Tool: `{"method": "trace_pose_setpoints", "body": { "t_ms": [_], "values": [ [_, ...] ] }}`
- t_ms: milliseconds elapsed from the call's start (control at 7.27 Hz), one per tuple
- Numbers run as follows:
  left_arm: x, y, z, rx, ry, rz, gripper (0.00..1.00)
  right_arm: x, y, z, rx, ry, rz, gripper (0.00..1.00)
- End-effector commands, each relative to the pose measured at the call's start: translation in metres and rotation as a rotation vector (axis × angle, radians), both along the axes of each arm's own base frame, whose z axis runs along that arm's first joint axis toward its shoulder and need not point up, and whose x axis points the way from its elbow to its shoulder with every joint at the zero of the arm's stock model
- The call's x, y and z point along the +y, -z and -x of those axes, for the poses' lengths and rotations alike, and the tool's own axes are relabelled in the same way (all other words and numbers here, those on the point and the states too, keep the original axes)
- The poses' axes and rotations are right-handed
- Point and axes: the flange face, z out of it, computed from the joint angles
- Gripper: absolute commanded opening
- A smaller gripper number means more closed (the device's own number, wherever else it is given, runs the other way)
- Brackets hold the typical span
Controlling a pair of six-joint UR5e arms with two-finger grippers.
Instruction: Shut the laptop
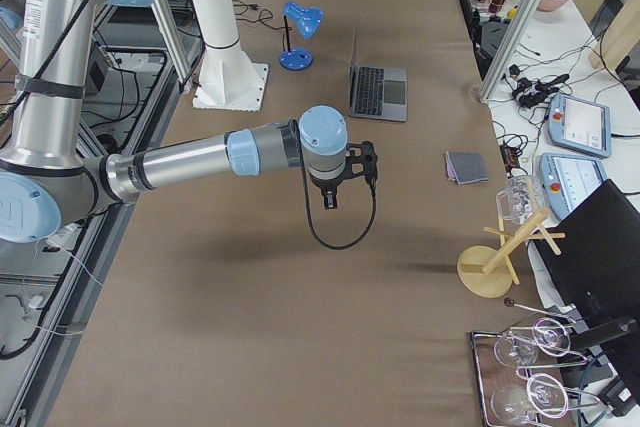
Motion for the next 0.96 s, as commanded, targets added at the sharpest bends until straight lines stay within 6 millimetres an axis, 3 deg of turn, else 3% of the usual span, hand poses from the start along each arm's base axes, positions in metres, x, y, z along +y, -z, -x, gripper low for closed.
{"method": "trace_pose_setpoints", "body": {
  "t_ms": [0, 275, 413, 826],
  "values": [
    [0.02, 0.019, -0.068, 0.102, -0.031, 0.108, 0.0, 0.0, 0.04, 0.033, -0.024, -0.017, 0.101, 0.0],
    [0.037, 0.039, -0.106, 0.189, -0.074, 0.206, 0.0, -0.005, 0.066, 0.073, -0.004, -0.071, 0.121, 0.0],
    [0.047, 0.047, -0.131, 0.22, -0.094, 0.26, 0.0, 0.0, 0.082, 0.103, -0.035, -0.141, 0.154, 0.0],
    [0.071, 0.079, -0.187, 0.264, -0.16, 0.349, 0.0, 0.03, 0.12, 0.196, -0.155, -0.19, 0.204, 0.0]
  ]
}}
